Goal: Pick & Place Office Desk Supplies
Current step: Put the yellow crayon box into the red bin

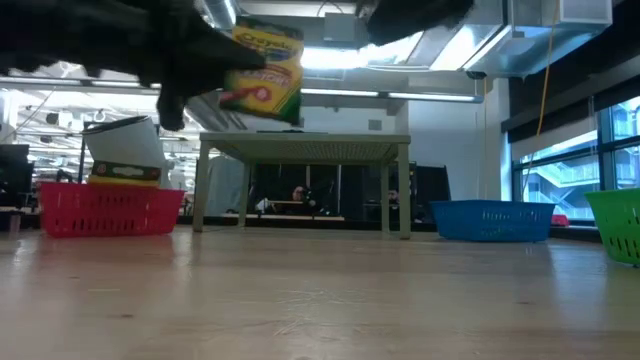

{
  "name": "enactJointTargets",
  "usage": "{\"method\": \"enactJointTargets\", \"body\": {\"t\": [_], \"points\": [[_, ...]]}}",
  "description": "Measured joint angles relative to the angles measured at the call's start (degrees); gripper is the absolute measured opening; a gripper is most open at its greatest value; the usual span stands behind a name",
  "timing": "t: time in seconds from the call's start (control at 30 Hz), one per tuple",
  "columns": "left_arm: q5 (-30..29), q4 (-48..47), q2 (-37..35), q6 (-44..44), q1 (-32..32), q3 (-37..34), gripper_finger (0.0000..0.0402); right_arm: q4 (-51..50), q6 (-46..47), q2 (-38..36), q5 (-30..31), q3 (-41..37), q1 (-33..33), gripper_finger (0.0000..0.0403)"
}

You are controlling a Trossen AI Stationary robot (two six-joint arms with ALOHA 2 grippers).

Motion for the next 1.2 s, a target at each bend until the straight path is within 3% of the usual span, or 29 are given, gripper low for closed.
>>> {"method": "enactJointTargets", "body": {"t": [0.1, 0.3, 0.43, 0.6, 0.73, 0.83, 1.03, 1.2], "points": [[1.85, 0.26, -0.02, -4.27, 2.81, 0.0, 0.0028, -0.06, -1.16, 0.42, 4.69, 0.0, 3.61, 0.0167], [3.78, 0.94, 0.13, -4.66, 4.96, 0.0, 0.0028, 0.09, -3.13, 1.54, 12.45, -0.02, 8.65, 0.0151], [3.72, 2.8, 0.13, -1.3, 5.04, 0.0, 0.0028, 0.61, -4.09, 1.55, 15.75, -0.02, 9.76, 0.0142], [1.12, 2.53, 0.13, 5.32, 4.53, -0.02, 0.0028, 0.64, -2.99, 1.55, 15.15, -0.02, 9.46, 0.0136], [-6.56, 2.44, -1.42, 11.32, 3.31, -0.02, 0.0029, 0.63, -0.9, 1.55, 13.84, -0.02, 9.02, 0.0135], [-15.49, 1.81, -3.81, 20.09, 1.06, -0.02, 0.0029, 0.63, 0.2, 1.55, 13.81, -0.02, 9.02, 0.0135], [-43.16, 0.41, -8.86, 37.08, -7.29, -0.03, 0.0029, 0.63, 1.0, 1.55, 13.06, -0.02, 9.04, 0.0135], [-44.05, 0.71, -13.69, 41.9, -11.7, -1.28, 0.0029, 0.41, 3.3, 1.55, 10.95, -0.02, 9.04, 0.0135]]}}
